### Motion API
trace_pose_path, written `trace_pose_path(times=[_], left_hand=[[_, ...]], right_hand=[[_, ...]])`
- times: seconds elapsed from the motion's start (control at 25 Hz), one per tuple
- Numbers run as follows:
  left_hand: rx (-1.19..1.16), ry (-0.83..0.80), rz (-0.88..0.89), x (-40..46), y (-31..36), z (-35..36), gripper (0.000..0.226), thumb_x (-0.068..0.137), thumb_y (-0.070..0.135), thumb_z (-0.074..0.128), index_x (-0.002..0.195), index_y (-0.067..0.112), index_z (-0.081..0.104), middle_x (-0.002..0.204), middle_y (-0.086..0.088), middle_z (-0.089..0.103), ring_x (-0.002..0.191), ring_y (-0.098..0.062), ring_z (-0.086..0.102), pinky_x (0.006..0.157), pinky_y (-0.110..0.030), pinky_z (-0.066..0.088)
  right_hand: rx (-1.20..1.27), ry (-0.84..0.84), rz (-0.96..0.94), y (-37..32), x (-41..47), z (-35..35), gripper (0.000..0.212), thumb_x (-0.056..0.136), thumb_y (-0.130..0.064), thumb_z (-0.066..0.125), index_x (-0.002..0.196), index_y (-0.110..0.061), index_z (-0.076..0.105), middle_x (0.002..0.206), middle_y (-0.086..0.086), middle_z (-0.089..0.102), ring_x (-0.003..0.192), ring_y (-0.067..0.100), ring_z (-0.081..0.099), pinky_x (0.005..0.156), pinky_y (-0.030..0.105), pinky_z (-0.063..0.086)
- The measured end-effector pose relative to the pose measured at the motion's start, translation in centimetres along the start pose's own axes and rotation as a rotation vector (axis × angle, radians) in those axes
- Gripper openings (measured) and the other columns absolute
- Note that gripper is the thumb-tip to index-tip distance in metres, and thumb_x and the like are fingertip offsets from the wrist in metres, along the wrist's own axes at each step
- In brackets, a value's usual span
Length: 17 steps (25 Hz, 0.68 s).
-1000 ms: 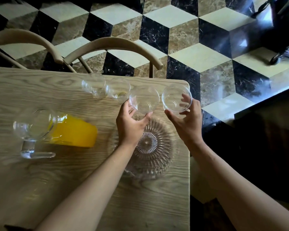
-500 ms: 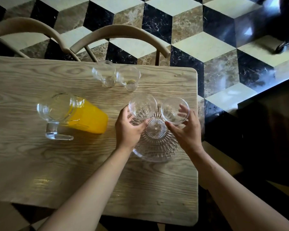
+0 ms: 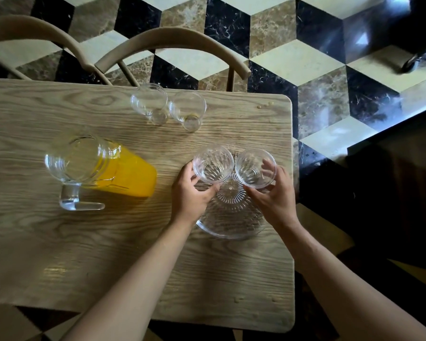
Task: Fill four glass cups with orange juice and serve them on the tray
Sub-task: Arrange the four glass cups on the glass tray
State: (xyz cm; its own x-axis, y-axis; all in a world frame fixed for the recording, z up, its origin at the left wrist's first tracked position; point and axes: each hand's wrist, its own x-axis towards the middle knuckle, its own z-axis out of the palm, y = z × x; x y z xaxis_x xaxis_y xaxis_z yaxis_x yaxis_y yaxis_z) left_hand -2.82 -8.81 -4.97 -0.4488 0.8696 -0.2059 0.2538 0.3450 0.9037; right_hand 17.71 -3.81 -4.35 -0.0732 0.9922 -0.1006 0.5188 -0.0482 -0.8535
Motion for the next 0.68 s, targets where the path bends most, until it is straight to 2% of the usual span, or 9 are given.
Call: trace_pose_path(times=[0.08, 0.2, 0.32, 0.44, 0.52, 0.6, 0.68], left_hand=[[-0.026, -0.011, -0.028, -0.1, 0.0, 0.1, 0.086, 0.073, 0.013, 0.095, 0.146, -0.002, 0.051, 0.14, -0.008, 0.061, 0.129, -0.027, 0.063, 0.112, -0.048, 0.054], [-0.029, -0.032, -0.062, -0.3, -0.1, 0.0, 0.092, 0.074, 0.018, 0.094, 0.151, 0.003, 0.047, 0.15, -0.009, 0.057, 0.134, -0.031, 0.061, 0.11, -0.048, 0.055], [-0.013, -0.047, -0.095, -0.5, -0.3, -0.2, 0.094, 0.076, 0.019, 0.094, 0.155, 0.005, 0.045, 0.153, -0.017, 0.055, 0.134, -0.026, 0.06, 0.108, -0.037, 0.055], [-0.032, -0.035, -0.112, -0.7, -0.6, -0.4, 0.097, 0.075, 0.014, 0.094, 0.156, 0.007, 0.043, 0.154, -0.018, 0.054, 0.134, -0.027, 0.06, 0.111, -0.04, 0.053], [-0.024, -0.018, -0.096, -1.1, -0.2, -0.8, 0.096, 0.075, 0.01, 0.094, 0.156, 0.005, 0.043, 0.154, -0.017, 0.053, 0.134, -0.024, 0.058, 0.113, -0.041, 0.052], [-0.014, -0.011, -0.059, -1.6, -0.1, -1.3, 0.094, 0.075, 0.007, 0.094, 0.154, 0.002, 0.044, 0.152, -0.018, 0.055, 0.135, -0.022, 0.057, 0.115, -0.041, 0.051], [0.004, -0.011, -0.034, -2.3, 0.3, -2.0, 0.092, 0.075, 0.009, 0.094, 0.152, 0.001, 0.046, 0.149, -0.018, 0.058, 0.134, -0.022, 0.058, 0.115, -0.042, 0.051]], right_hand=[[0.006, -0.011, 0.005, 0.1, -0.1, 0.1, 0.084, 0.067, -0.044, 0.087, 0.14, -0.015, 0.057, 0.124, -0.004, 0.056, 0.118, 0.015, 0.063, 0.091, 0.044, 0.061], [0.018, -0.018, 0.024, 0.2, -0.1, 0.1, 0.086, 0.067, -0.049, 0.085, 0.14, -0.017, 0.056, 0.125, -0.005, 0.056, 0.12, 0.014, 0.062, 0.091, 0.043, 0.061], [0.059, -0.039, 0.063, 0.2, -0.2, 0.2, 0.073, 0.07, -0.026, 0.094, 0.133, -0.018, 0.058, 0.124, -0.002, 0.058, 0.114, 0.012, 0.066, 0.088, 0.031, 0.063], [0.064, -0.047, 0.086, 0.4, -0.2, 0.2, 0.074, 0.071, -0.011, 0.094, 0.134, -0.016, 0.057, 0.127, 0.007, 0.058, 0.108, 0.006, 0.068, 0.085, 0.021, 0.061], [0.064, -0.041, 0.107, 0.3, -0.6, -0.1, 0.078, 0.071, -0.011, 0.093, 0.139, -0.009, 0.055, 0.131, 0.01, 0.057, 0.108, -0.002, 0.067, 0.088, 0.024, 0.062], [0.055, -0.035, 0.127, 0.1, -1.2, -0.6, 0.087, 0.072, -0.014, 0.093, 0.147, -0.009, 0.05, 0.135, 0.009, 0.055, 0.116, 0.006, 0.066, 0.091, 0.033, 0.062], [0.025, -0.033, 0.122, -0.6, -2.3, -1.2, 0.095, 0.071, -0.02, 0.094, 0.152, -0.013, 0.045, 0.139, 0.007, 0.054, 0.123, 0.014, 0.062, 0.095, 0.036, 0.06]])
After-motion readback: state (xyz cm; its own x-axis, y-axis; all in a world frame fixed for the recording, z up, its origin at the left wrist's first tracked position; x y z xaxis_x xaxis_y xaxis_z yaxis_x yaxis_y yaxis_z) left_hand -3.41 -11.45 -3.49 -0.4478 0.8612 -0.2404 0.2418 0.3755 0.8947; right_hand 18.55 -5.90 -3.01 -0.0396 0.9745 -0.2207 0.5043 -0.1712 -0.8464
